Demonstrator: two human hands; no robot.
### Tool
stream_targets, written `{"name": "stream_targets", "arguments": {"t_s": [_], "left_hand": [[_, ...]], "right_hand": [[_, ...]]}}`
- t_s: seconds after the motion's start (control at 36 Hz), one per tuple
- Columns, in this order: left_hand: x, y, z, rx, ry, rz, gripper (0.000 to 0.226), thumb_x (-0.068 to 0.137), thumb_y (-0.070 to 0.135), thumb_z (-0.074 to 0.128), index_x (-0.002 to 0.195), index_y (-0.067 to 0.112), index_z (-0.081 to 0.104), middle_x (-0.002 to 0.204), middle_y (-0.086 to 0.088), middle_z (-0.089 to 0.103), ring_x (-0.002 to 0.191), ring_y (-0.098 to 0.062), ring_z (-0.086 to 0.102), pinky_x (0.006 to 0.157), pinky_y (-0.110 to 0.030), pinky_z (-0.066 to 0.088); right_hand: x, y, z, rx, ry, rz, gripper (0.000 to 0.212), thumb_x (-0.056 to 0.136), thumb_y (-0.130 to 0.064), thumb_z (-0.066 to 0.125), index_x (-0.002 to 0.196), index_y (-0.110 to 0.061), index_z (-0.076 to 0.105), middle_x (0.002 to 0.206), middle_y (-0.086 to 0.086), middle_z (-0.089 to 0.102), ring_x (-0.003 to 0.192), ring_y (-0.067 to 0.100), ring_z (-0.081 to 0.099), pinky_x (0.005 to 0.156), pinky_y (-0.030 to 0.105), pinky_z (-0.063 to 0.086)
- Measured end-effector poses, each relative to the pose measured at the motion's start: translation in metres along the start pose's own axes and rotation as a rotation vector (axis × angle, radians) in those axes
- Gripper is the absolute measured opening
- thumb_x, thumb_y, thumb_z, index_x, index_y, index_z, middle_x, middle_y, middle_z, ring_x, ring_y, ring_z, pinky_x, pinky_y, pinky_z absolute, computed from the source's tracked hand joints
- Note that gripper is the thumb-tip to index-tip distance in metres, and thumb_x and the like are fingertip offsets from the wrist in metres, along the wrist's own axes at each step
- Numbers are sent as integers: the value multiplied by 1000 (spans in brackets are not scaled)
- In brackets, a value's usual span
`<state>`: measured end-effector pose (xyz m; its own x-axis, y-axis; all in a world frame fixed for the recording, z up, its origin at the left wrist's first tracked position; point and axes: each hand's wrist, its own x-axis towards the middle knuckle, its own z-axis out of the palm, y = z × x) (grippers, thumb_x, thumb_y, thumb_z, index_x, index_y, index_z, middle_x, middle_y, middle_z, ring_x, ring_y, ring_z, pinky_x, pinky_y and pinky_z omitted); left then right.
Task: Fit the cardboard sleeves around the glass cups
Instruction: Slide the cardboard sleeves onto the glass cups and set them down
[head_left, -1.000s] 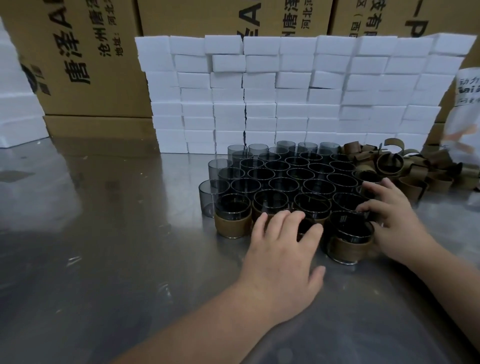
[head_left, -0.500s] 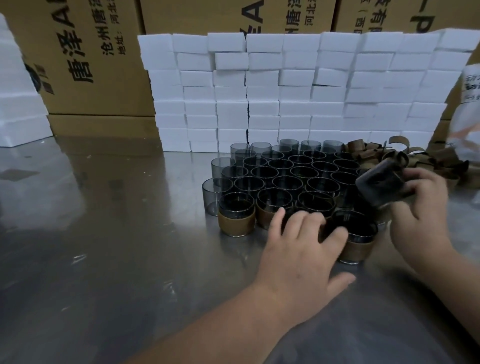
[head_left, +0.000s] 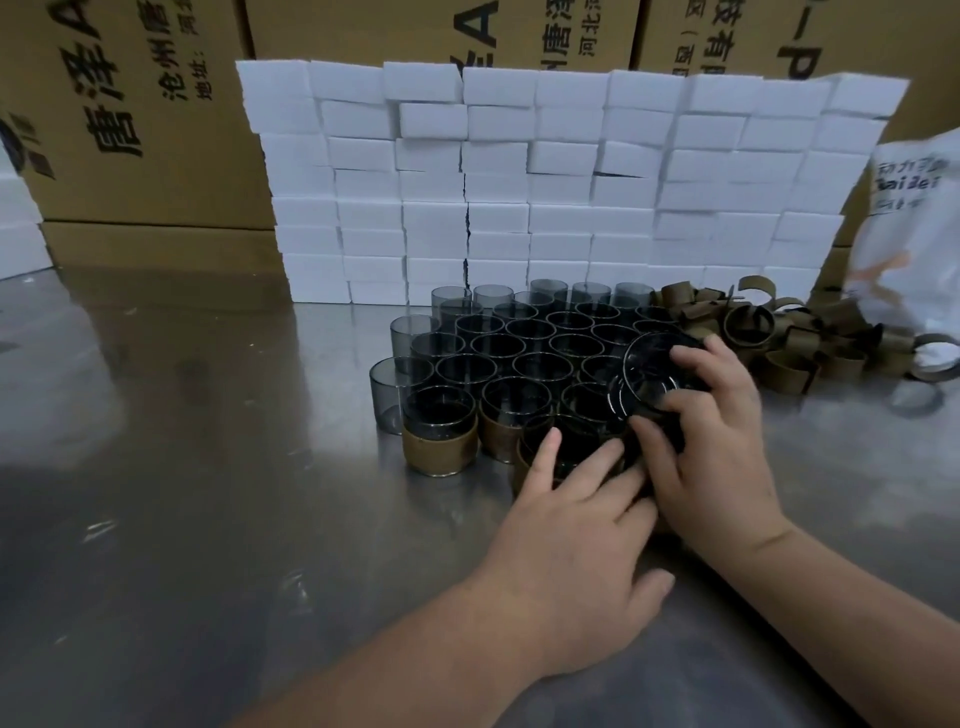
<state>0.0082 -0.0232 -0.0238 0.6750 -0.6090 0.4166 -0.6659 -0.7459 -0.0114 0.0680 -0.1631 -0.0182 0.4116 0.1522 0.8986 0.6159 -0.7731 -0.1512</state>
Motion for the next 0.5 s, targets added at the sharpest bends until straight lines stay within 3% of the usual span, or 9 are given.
{"name": "stream_targets", "arguments": {"t_s": [0.08,0.17,0.22,0.28,0.39,0.44,0.5], "left_hand": [[0,-1,-1,0,26,-43,55,90,44,41,138,16,41,150,-1,30,143,-18,4,97,-44,-32],[-1,-4,-5,37,73,-117,52,82,44,45,126,19,55,137,-1,50,137,-22,31,105,-52,-5],[-1,-4,-7,56,113,-153,53,78,45,40,121,21,60,129,1,57,130,-21,43,104,-53,13],[-1,-4,-6,52,153,-175,56,77,46,36,120,21,60,127,1,58,127,-21,47,102,-52,19],[-1,-7,-6,57,213,-271,61,76,46,35,125,16,56,128,0,58,125,-22,49,102,-52,24],[-1,-9,-6,60,270,-343,65,76,47,37,127,11,53,129,-3,57,124,-23,49,101,-54,24],[1,-11,-2,48,379,-384,69,75,46,53,130,6,46,131,-8,55,125,-27,48,100,-58,22]], "right_hand": [[1,10,3,-21,-7,-9,26,84,-18,47,80,6,57,118,34,50,129,32,27,100,52,27],[5,23,7,-63,-14,-4,24,86,-16,50,81,7,56,118,36,49,127,36,28,101,52,28],[8,33,10,-87,-25,26,15,84,-4,61,83,10,56,119,38,48,126,39,27,102,51,27],[10,40,13,-98,-48,77,13,80,5,65,85,11,55,123,37,45,128,37,25,104,48,25],[14,44,12,-101,-19,136,18,81,6,64,90,14,52,126,38,41,129,35,23,108,42,22],[18,37,7,-49,5,171,22,84,-3,60,93,14,50,128,37,39,132,35,26,110,27,17],[23,26,-1,36,11,178,33,88,-20,50,93,13,49,127,35,39,129,29,29,106,10,15]]}}
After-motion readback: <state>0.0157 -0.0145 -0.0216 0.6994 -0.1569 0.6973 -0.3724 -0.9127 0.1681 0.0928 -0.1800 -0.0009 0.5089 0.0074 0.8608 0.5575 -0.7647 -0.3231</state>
